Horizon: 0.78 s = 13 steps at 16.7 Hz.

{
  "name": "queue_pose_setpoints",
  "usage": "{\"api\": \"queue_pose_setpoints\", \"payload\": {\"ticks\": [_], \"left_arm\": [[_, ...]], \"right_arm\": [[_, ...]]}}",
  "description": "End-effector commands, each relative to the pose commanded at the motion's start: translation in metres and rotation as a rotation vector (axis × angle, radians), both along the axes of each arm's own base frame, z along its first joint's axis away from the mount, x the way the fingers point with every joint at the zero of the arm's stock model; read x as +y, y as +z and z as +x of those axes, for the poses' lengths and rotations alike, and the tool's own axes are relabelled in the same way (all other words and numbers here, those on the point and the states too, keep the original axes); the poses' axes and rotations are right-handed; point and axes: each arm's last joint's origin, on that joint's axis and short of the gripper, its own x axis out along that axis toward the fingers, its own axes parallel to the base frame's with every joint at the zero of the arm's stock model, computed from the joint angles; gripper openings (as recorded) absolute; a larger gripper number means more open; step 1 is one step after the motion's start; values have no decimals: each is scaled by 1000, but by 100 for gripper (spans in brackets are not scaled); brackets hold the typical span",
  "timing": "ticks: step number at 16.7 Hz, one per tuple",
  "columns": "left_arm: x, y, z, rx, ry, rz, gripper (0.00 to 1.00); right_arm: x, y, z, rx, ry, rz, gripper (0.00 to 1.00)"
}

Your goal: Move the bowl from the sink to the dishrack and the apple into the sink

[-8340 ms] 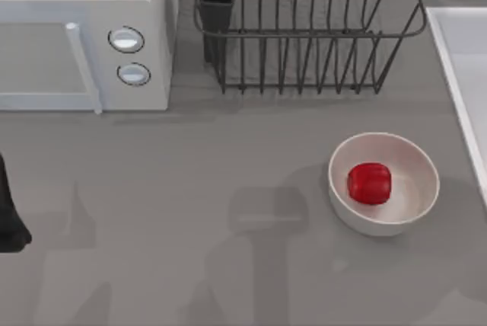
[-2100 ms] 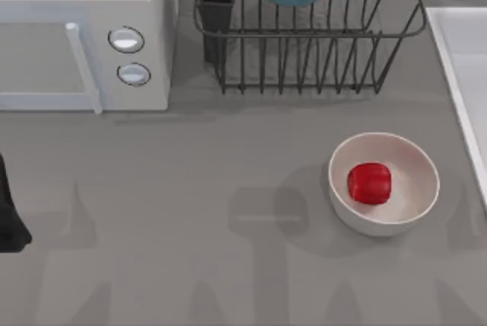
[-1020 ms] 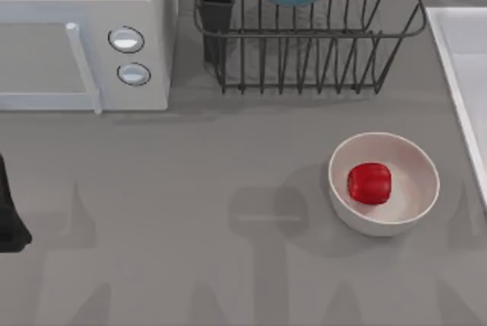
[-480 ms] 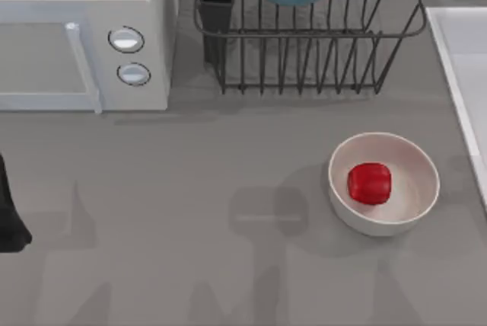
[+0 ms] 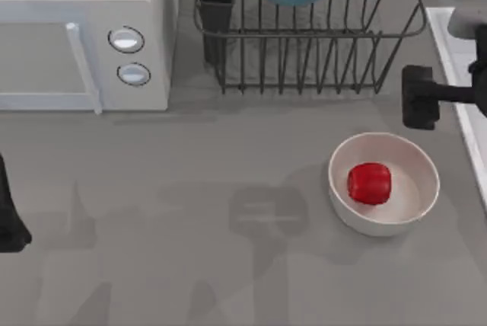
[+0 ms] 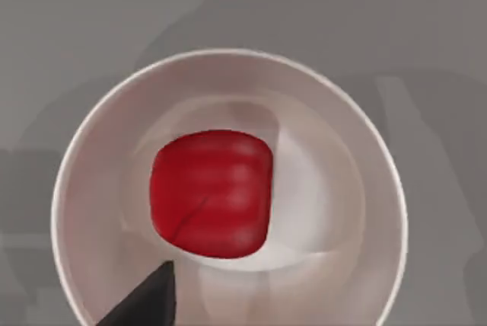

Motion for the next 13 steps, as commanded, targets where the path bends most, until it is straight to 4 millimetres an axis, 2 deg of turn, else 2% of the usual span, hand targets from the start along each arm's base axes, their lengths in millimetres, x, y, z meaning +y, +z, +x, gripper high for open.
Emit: {"api": "queue_pose_setpoints", "payload": {"ticks": [3, 7, 9, 13], "left_arm": [[0, 0, 0, 0, 0, 0, 100], [0, 0, 0, 0, 0, 0, 100], [0, 0, 0, 0, 0, 0, 100], [0, 0, 0, 0, 0, 0, 100]], "right_arm": [[37, -26, 36, 208, 15, -56, 100], [71, -49, 61, 347, 25, -121, 100], [80, -53, 66, 370, 27, -138, 100], [81, -54, 67, 374, 27, -141, 100]]}}
